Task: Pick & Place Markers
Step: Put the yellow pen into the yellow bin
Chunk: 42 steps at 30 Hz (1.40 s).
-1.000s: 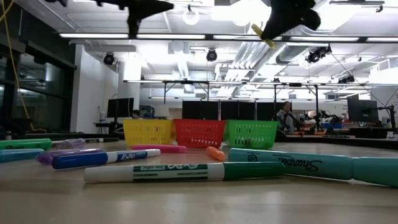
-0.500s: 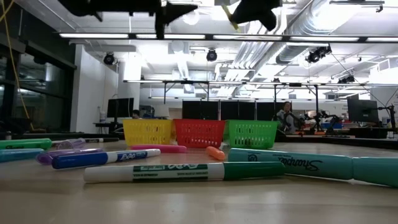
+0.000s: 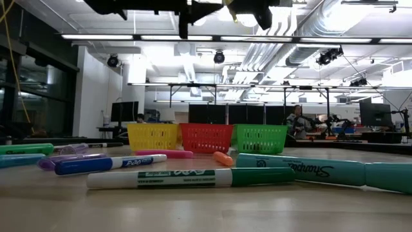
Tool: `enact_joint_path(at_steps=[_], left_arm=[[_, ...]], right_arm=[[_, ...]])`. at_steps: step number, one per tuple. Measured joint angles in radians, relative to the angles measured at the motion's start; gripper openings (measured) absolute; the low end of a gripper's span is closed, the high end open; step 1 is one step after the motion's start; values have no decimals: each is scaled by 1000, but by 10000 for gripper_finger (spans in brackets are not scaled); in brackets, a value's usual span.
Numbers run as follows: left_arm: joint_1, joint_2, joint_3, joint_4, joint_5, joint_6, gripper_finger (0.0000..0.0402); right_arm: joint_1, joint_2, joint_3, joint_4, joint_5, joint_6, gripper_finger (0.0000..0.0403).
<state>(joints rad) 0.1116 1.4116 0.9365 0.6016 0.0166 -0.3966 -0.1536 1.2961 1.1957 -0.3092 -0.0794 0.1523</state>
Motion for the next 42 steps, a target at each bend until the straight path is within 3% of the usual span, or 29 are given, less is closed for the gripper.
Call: enact_joint_path(at_steps=[23,27,34,42], left_arm=[[0,119,142,-17,-1,-31,147],[0,122,139,-35,0,-45,120],[1,122,139,-53,-19,-50,32],[1,121,139,-55,-19,-50,33]], right_arm=[[-4,1,-1,9,-88,-46,33],[-9,2,-1,7,-89,-49,28],[-31,2,-1,-1,-102,-52,35],[-43,2,-1,-3,-113,-76,33]])
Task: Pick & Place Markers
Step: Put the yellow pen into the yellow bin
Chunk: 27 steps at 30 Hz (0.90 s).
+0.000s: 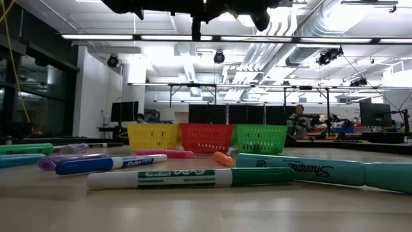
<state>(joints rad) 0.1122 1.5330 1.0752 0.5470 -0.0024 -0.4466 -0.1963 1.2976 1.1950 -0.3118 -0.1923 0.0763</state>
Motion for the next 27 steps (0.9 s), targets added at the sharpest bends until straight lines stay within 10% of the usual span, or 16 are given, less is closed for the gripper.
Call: enact_joint_path(at_steps=[27], left_arm=[[-1,0,-2,-1,-37,-17,33]], right_arm=[[-13,-2,1,-16,7,-3,134]])
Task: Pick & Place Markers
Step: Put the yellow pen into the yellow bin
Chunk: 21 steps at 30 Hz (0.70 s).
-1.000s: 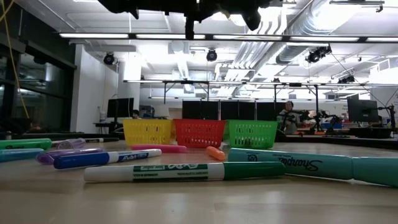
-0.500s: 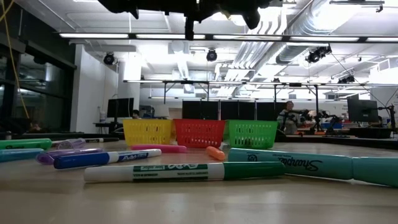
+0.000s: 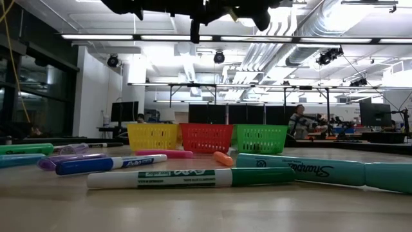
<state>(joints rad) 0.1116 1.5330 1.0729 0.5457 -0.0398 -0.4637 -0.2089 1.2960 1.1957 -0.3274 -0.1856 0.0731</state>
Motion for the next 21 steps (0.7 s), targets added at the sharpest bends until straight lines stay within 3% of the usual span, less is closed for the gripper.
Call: enact_joint_path(at_steps=[6,11,15,21], left_arm=[[-2,0,-1,-10,7,3,33],[-1,0,-1,-32,-26,14,33],[1,-3,-1,-103,-102,14,33],[45,-8,51,-317,-131,-35,33]], right_arm=[[-20,-18,1,-58,34,-9,175],[-80,-76,2,-181,96,-27,185],[-135,-135,2,-298,152,-32,186],[-202,-213,2,-466,208,-38,186]])
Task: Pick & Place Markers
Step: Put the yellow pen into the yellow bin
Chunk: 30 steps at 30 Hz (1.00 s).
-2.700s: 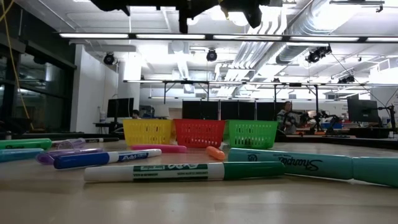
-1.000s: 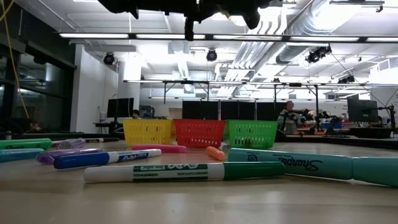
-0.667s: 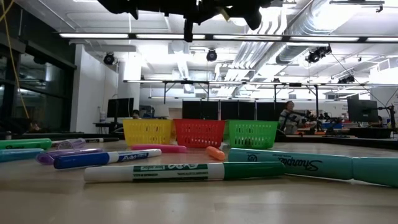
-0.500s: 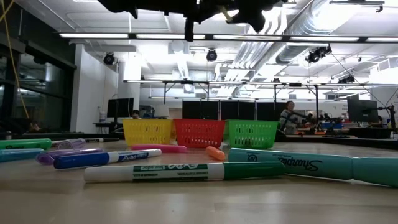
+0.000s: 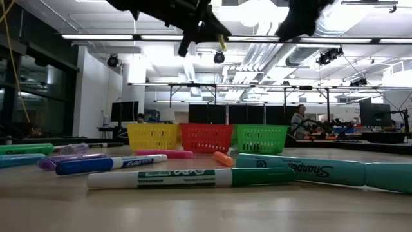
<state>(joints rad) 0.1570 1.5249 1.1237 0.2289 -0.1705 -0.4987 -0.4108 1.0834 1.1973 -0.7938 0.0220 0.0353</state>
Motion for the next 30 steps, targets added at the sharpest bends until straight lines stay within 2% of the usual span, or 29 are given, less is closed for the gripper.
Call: enact_joint_path(at_steps=[7,15,25,30], left_arm=[[53,-1,100,-297,-13,-59,33],[109,-2,107,-575,-53,-250,33],[174,-2,107,-800,-52,-417,33],[192,-1,107,-861,-52,-460,33]], right_arm=[[-39,-67,0,-122,40,-3,186],[-50,-92,0,-177,76,8,186],[-49,-91,0,-206,77,20,186],[-49,-91,-1,-206,77,20,186]])
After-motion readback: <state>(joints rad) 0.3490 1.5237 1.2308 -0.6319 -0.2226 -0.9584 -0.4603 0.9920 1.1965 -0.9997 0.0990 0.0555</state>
